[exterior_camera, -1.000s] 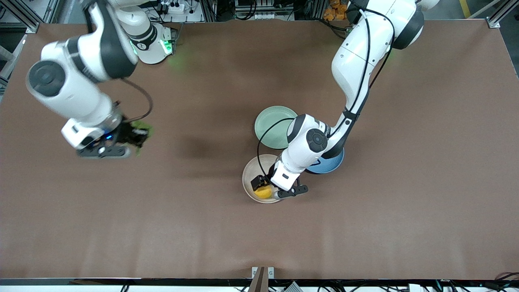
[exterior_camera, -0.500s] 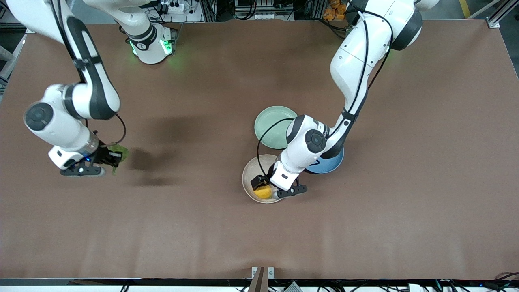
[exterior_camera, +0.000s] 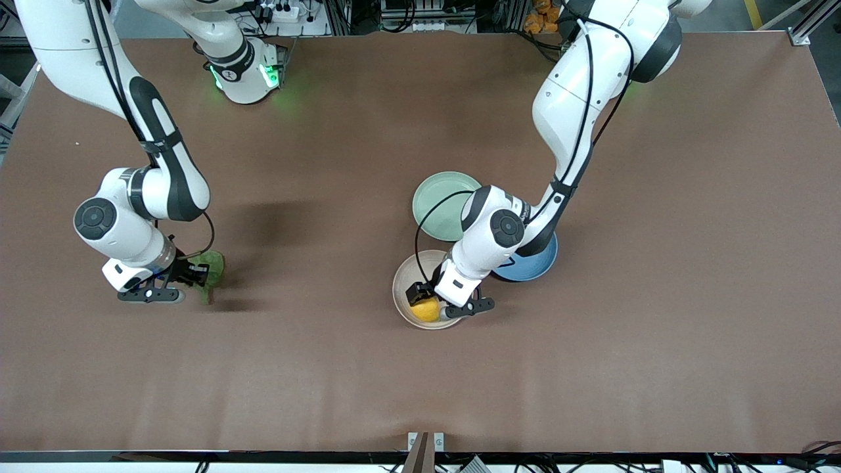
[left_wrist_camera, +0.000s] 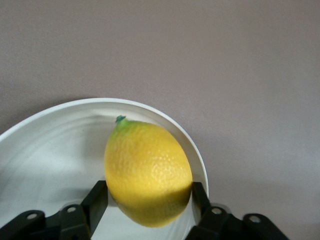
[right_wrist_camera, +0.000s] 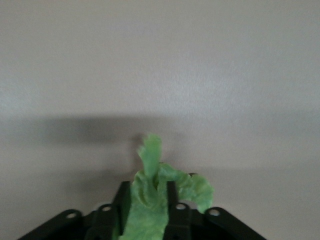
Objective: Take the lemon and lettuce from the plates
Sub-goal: 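Carry the lettuce away with the right gripper while the left gripper lifts the lemon, then release the lettuce onto the table with the right gripper and raise it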
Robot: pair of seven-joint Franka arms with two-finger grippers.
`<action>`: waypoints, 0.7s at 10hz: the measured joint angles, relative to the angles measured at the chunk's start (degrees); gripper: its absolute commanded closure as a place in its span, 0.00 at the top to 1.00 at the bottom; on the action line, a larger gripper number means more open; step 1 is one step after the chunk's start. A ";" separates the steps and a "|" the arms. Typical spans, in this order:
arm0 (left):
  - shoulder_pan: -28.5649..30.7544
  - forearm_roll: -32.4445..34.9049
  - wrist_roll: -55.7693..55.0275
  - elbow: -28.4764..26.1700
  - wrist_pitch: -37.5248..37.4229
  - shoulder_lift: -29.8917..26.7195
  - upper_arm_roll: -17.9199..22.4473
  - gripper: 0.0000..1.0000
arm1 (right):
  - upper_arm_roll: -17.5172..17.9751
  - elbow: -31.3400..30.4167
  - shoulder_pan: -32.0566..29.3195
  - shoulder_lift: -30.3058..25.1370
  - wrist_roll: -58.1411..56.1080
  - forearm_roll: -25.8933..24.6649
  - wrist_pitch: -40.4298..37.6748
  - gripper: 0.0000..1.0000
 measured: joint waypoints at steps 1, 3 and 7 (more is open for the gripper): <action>-0.03 0.00 0.00 0.06 0.01 0.02 0.00 0.00 | 0.08 1.60 0.01 -0.39 0.00 0.00 -1.07 1.00; -0.04 0.00 0.00 0.10 0.03 0.02 0.01 0.00 | 0.32 6.74 0.11 -2.68 0.38 0.02 -10.44 1.00; 0.26 0.00 0.00 0.69 -4.81 -2.66 0.96 0.00 | 0.62 13.74 0.45 -16.82 1.45 0.35 -29.87 1.00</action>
